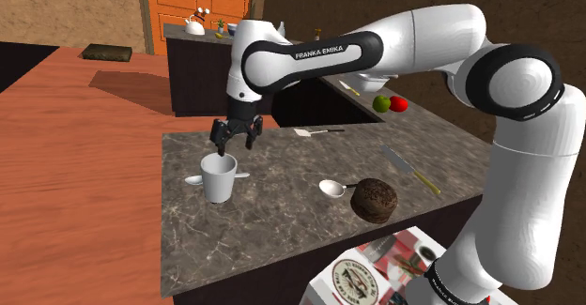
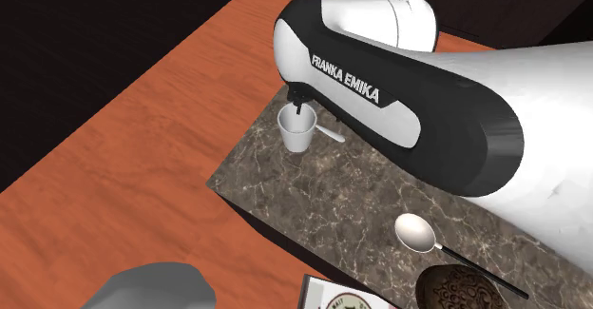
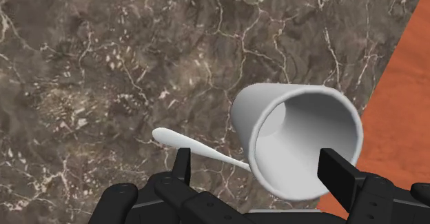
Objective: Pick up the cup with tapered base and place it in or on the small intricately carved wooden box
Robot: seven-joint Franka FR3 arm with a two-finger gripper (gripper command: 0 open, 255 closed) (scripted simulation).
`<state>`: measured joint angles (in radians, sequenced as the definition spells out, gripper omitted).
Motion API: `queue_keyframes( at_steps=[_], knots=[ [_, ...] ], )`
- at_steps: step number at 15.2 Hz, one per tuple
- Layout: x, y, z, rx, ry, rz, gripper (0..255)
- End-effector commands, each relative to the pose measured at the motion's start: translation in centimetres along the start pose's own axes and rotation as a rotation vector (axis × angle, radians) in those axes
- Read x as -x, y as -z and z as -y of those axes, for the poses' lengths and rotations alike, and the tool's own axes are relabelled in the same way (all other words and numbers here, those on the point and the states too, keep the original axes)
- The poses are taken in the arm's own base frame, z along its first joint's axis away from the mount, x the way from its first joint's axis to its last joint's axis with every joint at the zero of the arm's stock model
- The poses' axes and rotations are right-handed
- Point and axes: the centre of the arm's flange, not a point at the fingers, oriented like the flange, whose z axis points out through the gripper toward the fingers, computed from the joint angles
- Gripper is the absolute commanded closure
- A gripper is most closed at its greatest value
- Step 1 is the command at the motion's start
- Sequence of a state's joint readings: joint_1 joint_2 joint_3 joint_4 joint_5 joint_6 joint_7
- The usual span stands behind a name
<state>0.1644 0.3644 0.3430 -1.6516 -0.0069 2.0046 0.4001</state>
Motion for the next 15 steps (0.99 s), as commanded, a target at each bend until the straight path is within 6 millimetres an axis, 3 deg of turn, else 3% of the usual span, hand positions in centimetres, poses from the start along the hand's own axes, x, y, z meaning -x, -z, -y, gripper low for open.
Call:
queue_keyframes(
  at_steps=[1, 7, 14, 15],
  knots=[
    [-0.4, -1.0, 0.5, 0.0, 0.0, 0.0, 0],
    [-0.4, -4.0, 0.5, 0.0, 0.0, 0.0, 0],
    [-0.4, -4.0, 0.5, 0.0, 0.0, 0.0, 0],
    [-0.4, -4.0, 0.5, 0.0, 0.0, 0.0, 255]
  ],
)
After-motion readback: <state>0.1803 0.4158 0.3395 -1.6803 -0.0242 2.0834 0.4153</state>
